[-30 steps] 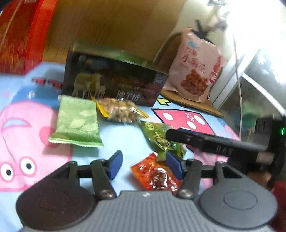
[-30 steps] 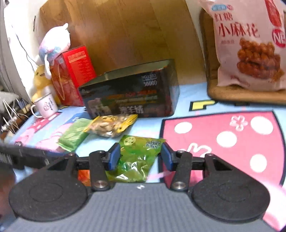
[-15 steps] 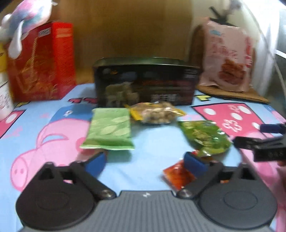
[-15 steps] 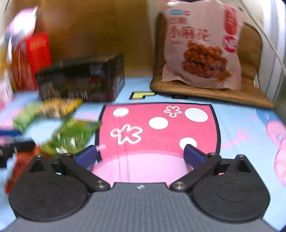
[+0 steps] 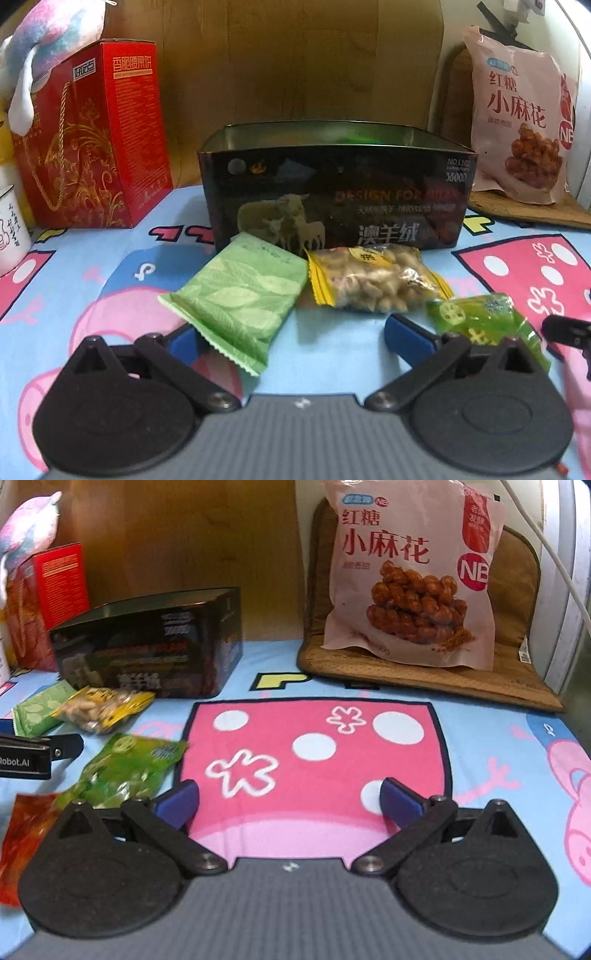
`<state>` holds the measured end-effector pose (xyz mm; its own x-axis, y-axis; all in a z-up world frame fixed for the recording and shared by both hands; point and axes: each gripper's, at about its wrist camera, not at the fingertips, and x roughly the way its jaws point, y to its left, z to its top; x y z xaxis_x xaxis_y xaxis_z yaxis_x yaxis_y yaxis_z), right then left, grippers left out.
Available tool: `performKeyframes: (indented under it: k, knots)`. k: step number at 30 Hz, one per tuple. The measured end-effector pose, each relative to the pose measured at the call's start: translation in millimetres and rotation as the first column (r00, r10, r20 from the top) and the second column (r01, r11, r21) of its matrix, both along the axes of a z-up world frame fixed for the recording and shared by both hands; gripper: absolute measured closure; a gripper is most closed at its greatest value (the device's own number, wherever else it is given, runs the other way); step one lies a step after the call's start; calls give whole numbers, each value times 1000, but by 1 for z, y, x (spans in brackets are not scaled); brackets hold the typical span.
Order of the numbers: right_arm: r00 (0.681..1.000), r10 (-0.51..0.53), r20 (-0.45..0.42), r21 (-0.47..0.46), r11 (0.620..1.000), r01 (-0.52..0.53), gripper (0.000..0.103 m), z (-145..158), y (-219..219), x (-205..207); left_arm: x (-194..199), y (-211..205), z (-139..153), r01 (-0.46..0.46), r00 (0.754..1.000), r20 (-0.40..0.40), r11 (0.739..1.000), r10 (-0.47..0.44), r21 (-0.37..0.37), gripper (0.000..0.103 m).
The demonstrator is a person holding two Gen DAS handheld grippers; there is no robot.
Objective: Organize snacks
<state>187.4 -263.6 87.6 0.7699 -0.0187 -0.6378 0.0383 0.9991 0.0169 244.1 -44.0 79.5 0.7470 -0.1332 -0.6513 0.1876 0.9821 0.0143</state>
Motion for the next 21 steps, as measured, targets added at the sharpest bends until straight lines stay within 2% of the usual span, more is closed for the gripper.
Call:
performKeyframes:
  k: [21]
  knots:
    - [1000, 7, 2, -1, 1000, -7, 0, 0, -1, -1, 0, 0, -1, 7, 1000, 0, 1000, -7, 1, 0]
